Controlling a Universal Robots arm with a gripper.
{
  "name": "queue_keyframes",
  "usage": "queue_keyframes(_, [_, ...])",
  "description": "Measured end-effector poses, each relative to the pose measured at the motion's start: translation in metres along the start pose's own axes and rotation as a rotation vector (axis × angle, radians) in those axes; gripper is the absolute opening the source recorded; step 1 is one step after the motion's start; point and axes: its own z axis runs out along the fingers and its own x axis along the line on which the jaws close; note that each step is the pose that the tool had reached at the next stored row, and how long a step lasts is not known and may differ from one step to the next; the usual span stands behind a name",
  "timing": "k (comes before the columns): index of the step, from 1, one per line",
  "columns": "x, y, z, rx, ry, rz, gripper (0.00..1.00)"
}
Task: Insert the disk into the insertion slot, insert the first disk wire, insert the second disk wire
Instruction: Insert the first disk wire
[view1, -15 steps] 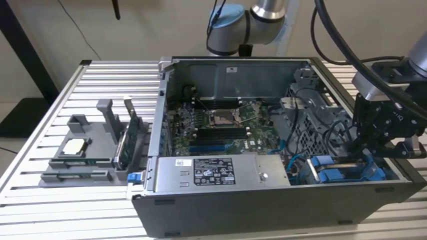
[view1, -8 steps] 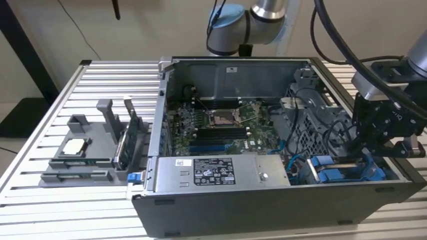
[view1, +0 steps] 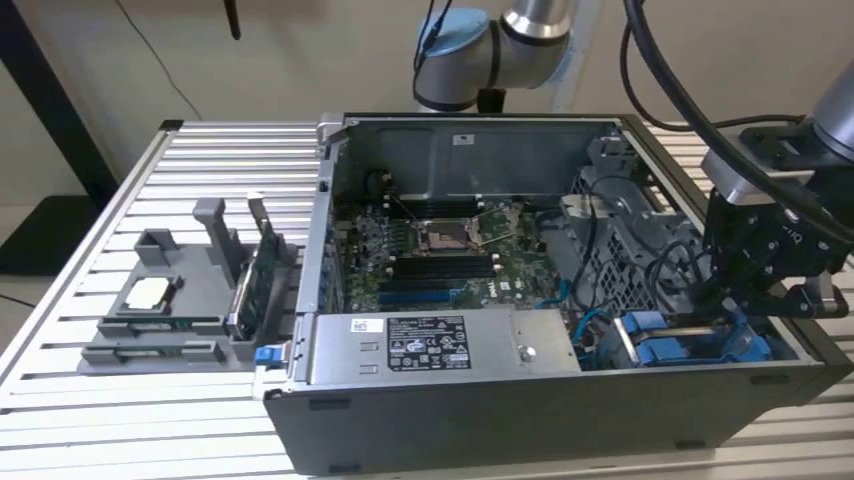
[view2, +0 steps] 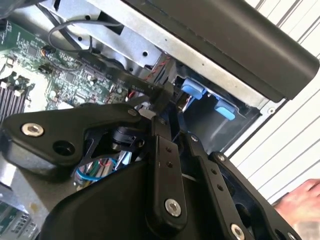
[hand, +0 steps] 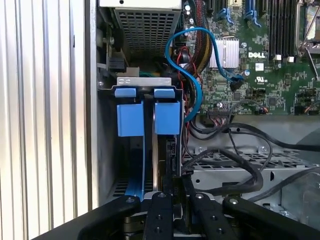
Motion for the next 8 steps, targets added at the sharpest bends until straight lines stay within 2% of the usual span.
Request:
queue_keyframes(2, [0.0001,0.0000,0.0022,-0.0001,0.0013,0.000,0.19])
queue_keyframes(3, [0.0002,0.0001,0.0039,-0.0005,-0.0011,0.000,0.20])
queue_keyframes(5, [0.0003,0.0001,0.0039,-0.0002,-0.0007,0.000,0.20])
queue_keyframes(6, [0.0003,0.0001,0.0038,-0.0001,-0.0004,0.000,0.27])
queue_keyframes(8, [0.0002,0.0001,0.0031,-0.0001,-0.0004,0.001,0.27])
